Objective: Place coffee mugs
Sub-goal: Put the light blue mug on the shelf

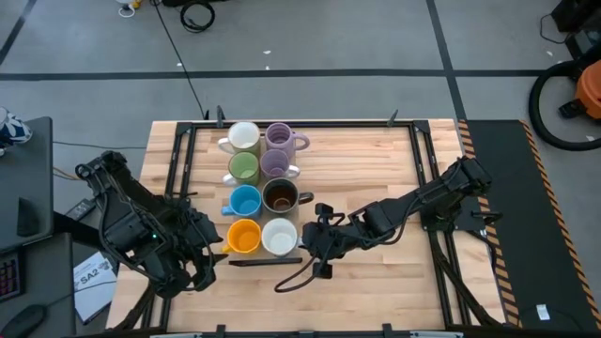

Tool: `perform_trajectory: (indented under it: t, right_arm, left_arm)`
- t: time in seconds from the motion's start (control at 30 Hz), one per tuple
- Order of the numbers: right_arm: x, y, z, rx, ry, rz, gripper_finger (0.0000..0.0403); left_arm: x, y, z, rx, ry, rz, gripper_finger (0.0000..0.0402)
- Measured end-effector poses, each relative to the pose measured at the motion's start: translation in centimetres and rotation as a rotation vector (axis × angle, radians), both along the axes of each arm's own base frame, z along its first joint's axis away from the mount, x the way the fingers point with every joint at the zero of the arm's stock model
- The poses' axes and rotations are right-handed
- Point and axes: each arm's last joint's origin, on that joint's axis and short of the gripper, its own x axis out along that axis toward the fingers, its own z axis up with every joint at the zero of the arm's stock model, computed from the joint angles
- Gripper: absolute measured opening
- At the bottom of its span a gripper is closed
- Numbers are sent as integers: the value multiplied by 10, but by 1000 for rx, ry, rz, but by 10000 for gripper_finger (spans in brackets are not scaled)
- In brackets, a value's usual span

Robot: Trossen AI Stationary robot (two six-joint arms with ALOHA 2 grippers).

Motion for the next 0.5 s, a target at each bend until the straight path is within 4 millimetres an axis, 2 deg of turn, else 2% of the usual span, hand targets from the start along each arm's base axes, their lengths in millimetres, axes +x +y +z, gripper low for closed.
perform_trajectory:
  t: [0.33, 0.5]
  right_arm:
    - [1, -1, 0, 30, 14, 26, 130]
    - [-1, -2, 3, 35, 8, 27, 138]
  left_arm:
    - [0, 0, 0, 0, 0, 0, 206]
    - [0, 0, 0, 0, 0, 0, 206]
